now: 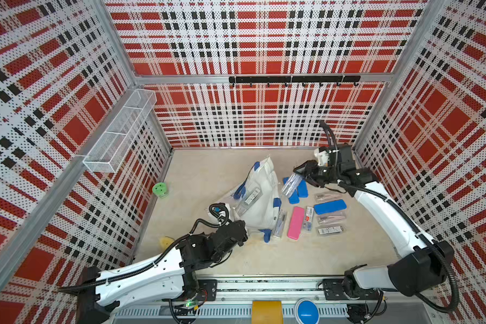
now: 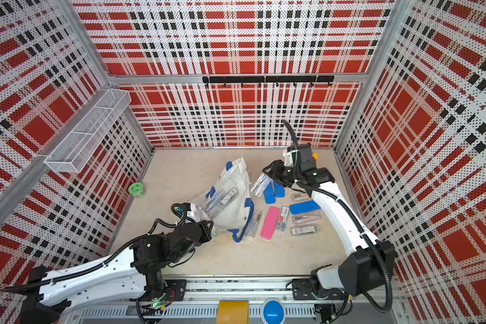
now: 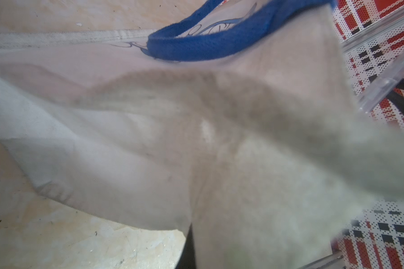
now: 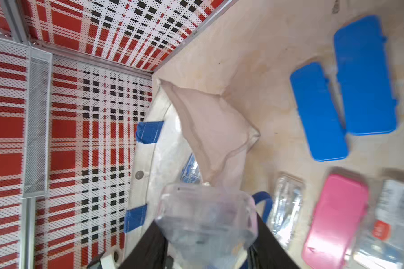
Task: Take out the compass set from the canvas bag
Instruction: Pick up the compass set from the canvas bag, then place the compass set at the center of the board.
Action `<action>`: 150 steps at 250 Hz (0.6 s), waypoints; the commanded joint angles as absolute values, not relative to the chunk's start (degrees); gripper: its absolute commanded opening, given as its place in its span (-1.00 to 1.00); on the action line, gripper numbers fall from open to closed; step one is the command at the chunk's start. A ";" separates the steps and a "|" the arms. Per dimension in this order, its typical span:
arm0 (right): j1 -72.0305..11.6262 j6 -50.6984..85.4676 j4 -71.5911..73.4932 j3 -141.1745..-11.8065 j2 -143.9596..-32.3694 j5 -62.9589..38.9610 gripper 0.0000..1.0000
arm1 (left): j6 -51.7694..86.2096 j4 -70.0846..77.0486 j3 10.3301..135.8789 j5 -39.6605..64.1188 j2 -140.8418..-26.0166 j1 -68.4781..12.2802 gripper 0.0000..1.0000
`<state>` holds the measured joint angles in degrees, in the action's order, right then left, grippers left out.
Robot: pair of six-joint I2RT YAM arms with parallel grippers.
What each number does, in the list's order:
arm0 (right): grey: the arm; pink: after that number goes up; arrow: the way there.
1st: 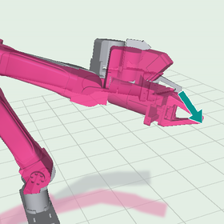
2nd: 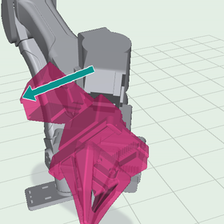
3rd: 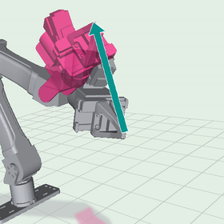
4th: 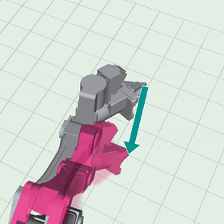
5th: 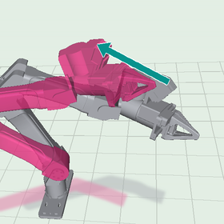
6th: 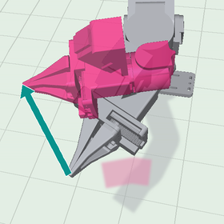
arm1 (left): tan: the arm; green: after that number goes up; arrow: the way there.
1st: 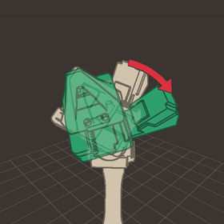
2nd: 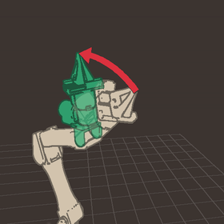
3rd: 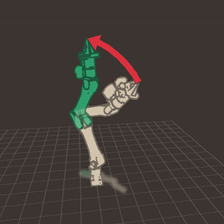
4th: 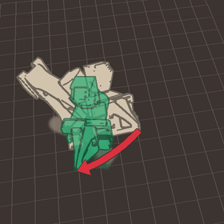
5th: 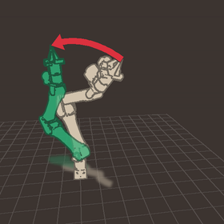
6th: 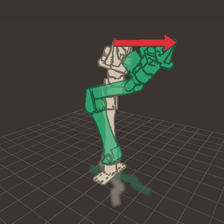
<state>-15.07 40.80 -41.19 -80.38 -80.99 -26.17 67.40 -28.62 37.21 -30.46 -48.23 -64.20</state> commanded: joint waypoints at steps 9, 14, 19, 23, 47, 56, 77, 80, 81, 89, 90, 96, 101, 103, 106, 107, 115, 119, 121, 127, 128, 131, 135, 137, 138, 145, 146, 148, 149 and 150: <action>-12.41 23.62 -53.36 -87.08 -88.21 -29.89 -0.44 | 66.69 -27.86 36.12 -32.06 -47.59 -63.45 -1.00; -12.31 22.22 -54.21 -87.74 -89.32 -29.46 -0.45 | 66.68 -27.94 36.12 -32.19 -47.46 -63.46 -1.00; -12.30 20.99 -54.98 -88.41 -90.41 -28.96 -0.45 | 66.69 -28.03 36.15 -32.21 -47.46 -63.46 -1.00; -12.30 20.15 -55.52 -88.92 -91.34 -28.49 -0.45 | 66.65 -28.06 36.12 -32.25 -47.41 -63.46 -1.00; -12.38 16.35 -57.70 -91.61 -96.85 -26.74 -0.46 | 66.69 -28.53 36.21 -32.32 -47.06 -63.37 -1.00; -12.72 15.18 -58.48 -93.01 -98.90 -26.00 -0.46 | 66.69 -28.79 36.21 -32.41 -46.91 -63.29 -1.00; -13.79 13.97 -58.74 -95.90 -103.51 -24.12 -0.46 | 66.71 -29.56 36.47 -32.60 -46.72 -63.28 -1.00; -14.02 13.89 -58.77 -96.26 -104.10 -23.95 -0.46 | 66.73 -29.66 36.54 -32.62 -46.68 -63.28 -1.00; -14.08 13.89 -58.74 -96.38 -104.35 -23.93 -0.46 | 66.76 -29.68 36.60 -32.61 -46.67 -63.28 -1.00; -14.68 13.64 -58.57 -97.40 -106.10 -23.75 -0.46 | 66.71 -29.92 36.64 -32.64 -46.61 -63.28 -1.00; -14.72 13.68 -58.60 -97.57 -106.27 -23.65 -0.46 | 66.71 -29.96 36.64 -32.64 -46.60 -63.28 -1.00; -15.29 13.65 -58.90 -98.48 -107.64 -23.31 -0.46 | 66.83 -30.12 36.66 -32.65 -46.52 -63.24 -1.00; -15.80 13.62 -59.14 -99.32 -108.79 -23.21 -0.46 | 66.84 -30.22 36.72 -32.61 -46.50 -63.26 -1.00; -15.99 13.53 -59.19 -99.69 -109.26 -23.21 -0.46 | 66.83 -30.32 36.73 -32.61 -46.50 -63.23 -1.00; -16.26 13.51 -59.29 -100.20 -109.98 -23.20 -0.46 | 66.88 -30.32 36.74 -32.61 -46.49 -63.20 -1.00; -16.39 13.48 -59.26 -100.28 -110.18 -23.20 -0.46 | 66.88 -30.37 36.74 -32.61 -46.58 -63.20 -1.00; -17.24 13.39 -59.31 -101.43 -111.88 -22.88 -0.46 | 66.85 -30.56 36.83 -32.71 -46.41 -63.24 -1.00; -17.66 13.40 -59.33 -101.93 -112.73 -22.77 -0.46 | 66.83 -30.66 36.90 -32.55 -46.43 -63.20 -1.00; -17.88 13.37 -59.44 -102.21 -113.11 -22.66 -0.46 | 66.81 -30.67 36.91 -32.53 -46.41 -63.15 -1.00; -18.54 13.33 -59.56 -103.15 -114.41 -22.54 -0.45 | 66.87 -30.76 36.92 -32.50 -46.45 -63.19 -1.00; -18.63 13.30 -59.62 -103.30 -114.60 -22.52 -0.45 | 66.92 -30.76 36.92 -32.47 -46.43 -63.19 -1.00; -18.90 13.28 -59.71 -103.78 -115.20 -22.36 -0.45 | 66.96 -30.81 36.91 -32.44 -46.34 -63.24 -1.00; -19.23 13.34 -59.88 -104.35 -116.01 -22.18 -0.45 | 66.92 -30.85 36.99 -32.36 -46.32 -63.20 -1.00; -19.42 13.35 -59.99 -104.68 -116.45 -22.11 -0.45 | 66.96 -30.89 36.96 -32.30 -46.32 -63.22 -1.00; -19.51 13.31 -60.05 -104.81 -116.63 -22.09 -0.45 | 66.97 -30.92 36.93 -32.32 -46.32 -63.20 -1.00; -20.07 13.30 -60.24 -105.87 -118.03 -21.78 -0.45 | 66.95 -30.94 37.00 -32.29 -46.32 -63.13 -1.00; -20.10 13.29 -60.26 -106.06 -118.21 -21.74 -0.45 | 67.01 -30.94 37.00 -32.28 -46.32 -63.16 -1.00; -20.30 13.27 -60.29 -106.34 -118.56 -21.67 -0.45 | 66.96 -31.03 37.00 -32.22 -46.32 -63.12 -1.00; -20.34 13.32 -60.33 -106.48 -118.74 -21.65 -0.45 | 66.97 -30.98 37.00 -32.19 -46.32 -63.16 -1.00; -20.41 13.34 -60.36 -106.68 -118.92 -21.59 -0.45 | 67.01 -31.00 37.00 -32.18 -46.32 -63.17 -1.00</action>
